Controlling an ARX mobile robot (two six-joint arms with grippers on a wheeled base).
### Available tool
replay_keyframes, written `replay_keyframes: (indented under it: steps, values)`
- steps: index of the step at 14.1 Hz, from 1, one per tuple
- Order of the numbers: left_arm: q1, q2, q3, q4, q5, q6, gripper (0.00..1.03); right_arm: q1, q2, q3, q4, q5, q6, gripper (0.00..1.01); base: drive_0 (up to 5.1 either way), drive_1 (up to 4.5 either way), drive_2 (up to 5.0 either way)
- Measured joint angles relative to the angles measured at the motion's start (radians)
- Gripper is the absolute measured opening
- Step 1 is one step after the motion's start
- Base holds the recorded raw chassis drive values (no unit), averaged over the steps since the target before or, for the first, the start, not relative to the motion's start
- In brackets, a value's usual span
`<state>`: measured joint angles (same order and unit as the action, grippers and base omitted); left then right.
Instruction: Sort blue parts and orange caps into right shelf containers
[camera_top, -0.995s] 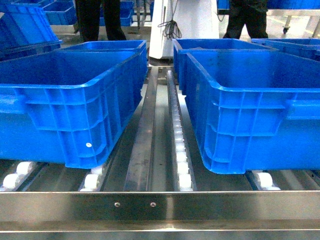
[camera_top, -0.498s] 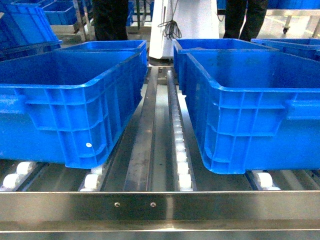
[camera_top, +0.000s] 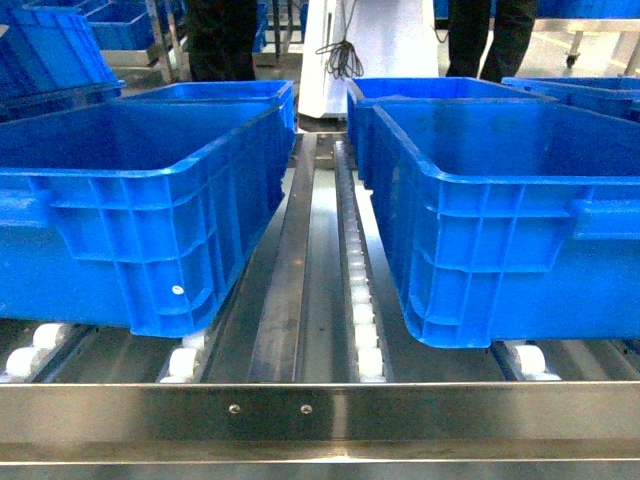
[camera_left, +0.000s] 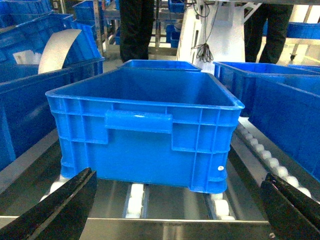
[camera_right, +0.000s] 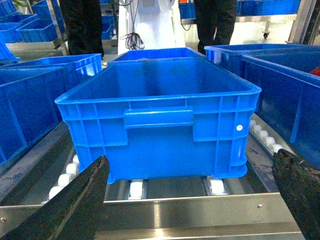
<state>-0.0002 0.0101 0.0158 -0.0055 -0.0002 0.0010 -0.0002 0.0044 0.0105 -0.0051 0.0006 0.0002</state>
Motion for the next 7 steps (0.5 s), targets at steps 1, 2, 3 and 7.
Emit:
replay_keyframes:
  steps: [1,2,3,7]
  values:
    - [0.000,0.000,0.000,0.000,0.000,0.000,0.98,0.000,0.000,0.000,0.000,0.000,0.000,0.98,0.0,0.00,0.0]
    - [0.000,0.000,0.000,0.000,0.000,0.000,0.98,0.000,0.000,0.000,0.000,0.000,0.000,0.98,0.0,0.00,0.0]
    - [0.000,0.000,0.000,0.000,0.000,0.000,0.98,0.000,0.000,0.000,0.000,0.000,0.000,0.98,0.0,0.00,0.0]
    - [0.000,0.000,0.000,0.000,0.000,0.000,0.98,0.000,0.000,0.000,0.000,0.000,0.000,0.98,0.0,0.00,0.0]
